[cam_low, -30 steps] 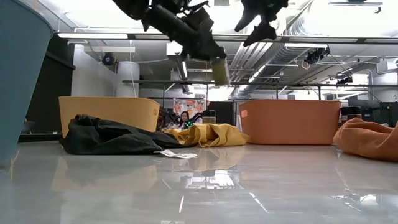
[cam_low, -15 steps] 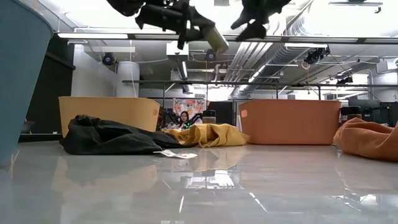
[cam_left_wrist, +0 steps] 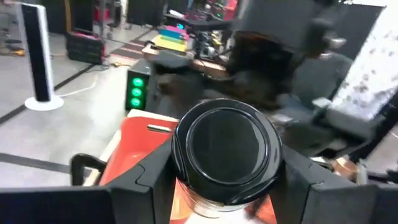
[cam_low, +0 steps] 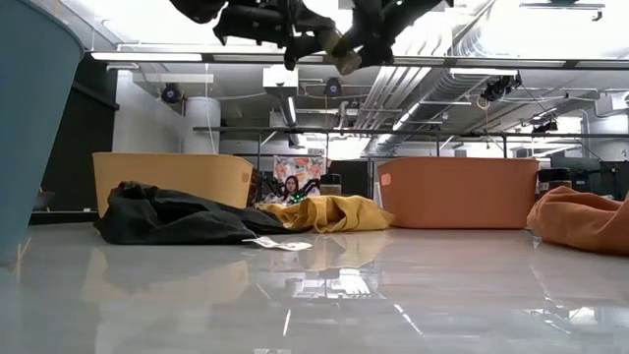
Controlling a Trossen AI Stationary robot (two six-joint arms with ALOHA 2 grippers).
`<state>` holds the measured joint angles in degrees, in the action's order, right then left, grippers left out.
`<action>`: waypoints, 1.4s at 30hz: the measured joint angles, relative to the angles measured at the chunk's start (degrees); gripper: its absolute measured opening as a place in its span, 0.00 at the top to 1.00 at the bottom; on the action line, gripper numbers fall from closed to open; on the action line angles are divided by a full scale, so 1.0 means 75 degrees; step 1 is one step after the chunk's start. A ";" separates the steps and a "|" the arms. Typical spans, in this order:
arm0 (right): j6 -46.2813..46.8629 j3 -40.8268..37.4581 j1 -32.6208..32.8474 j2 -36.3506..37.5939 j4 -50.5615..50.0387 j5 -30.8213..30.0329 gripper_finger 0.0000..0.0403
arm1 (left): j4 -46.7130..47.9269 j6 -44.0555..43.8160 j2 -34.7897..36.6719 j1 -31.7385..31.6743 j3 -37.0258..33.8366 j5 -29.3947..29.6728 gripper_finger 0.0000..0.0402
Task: Sort spices by type
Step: Put the bottom black seasoning bottle into the orange bin
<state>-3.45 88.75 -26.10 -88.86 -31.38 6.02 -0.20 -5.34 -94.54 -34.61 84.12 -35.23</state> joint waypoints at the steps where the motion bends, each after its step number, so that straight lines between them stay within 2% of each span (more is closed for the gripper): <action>1: 0.0002 0.0000 0.0004 -0.0077 0.0143 0.0003 0.24 | 0.0049 0.0053 0.0000 0.0050 0.0000 -0.0005 0.58; 5: 0.0117 -0.0005 0.0010 -0.0183 0.0594 0.0090 0.24 | 0.0192 0.0140 -0.0050 0.0242 0.0000 0.0106 0.58; 8: 0.0117 -0.0005 0.0001 -0.0183 0.0532 0.0092 0.24 | 0.0217 0.0311 -0.0050 0.0345 0.0000 0.0494 0.58; 11: 0.0074 -0.0004 0.0000 -0.0188 0.0441 0.0145 0.29 | 0.0215 0.0392 -0.0050 0.0381 -0.0003 0.0751 0.58; 18: -0.0100 -0.0003 -0.0039 -0.0165 0.0386 0.0207 0.55 | 0.0281 0.0399 -0.0050 0.0378 -0.0001 0.0919 0.57; 21: -0.0234 -0.0003 -0.0074 -0.0094 0.0343 0.0206 0.67 | 0.0233 0.0385 -0.0050 0.0381 0.0000 0.0971 0.53; 23: -0.0316 -0.0006 -0.0133 -0.0015 0.0296 0.0208 0.71 | 0.0211 0.0309 -0.0047 0.0372 0.0000 0.0959 0.49; 29: -0.0405 0.0017 -0.0494 0.0474 -0.0309 -0.0020 0.71 | 0.0538 0.0328 0.0163 0.0112 -0.0008 0.0913 0.39; 34: -0.0387 0.0000 -0.0700 0.0815 -0.1035 0.0029 0.67 | 0.1366 0.0571 0.0559 -0.0278 -0.0006 0.0888 0.38; 36: -0.0331 0.0002 -0.0729 0.0932 -0.1055 0.0029 0.68 | 0.1429 0.0637 0.0646 -0.0426 -0.0006 0.0630 0.37; 38: -0.0242 0.0003 -0.0731 0.0929 -0.1044 0.0082 0.68 | 0.1070 0.0486 0.0646 -0.0477 -0.0034 0.0168 0.37; 42: -0.0098 0.0000 -0.0644 0.0818 -0.0616 0.0595 0.68 | -0.1554 -0.0570 0.0647 -0.0177 -0.0885 -0.0150 0.37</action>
<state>-4.18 88.75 -30.93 -82.73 -36.00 10.48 -11.85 -9.62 -89.69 -35.93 77.48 -36.35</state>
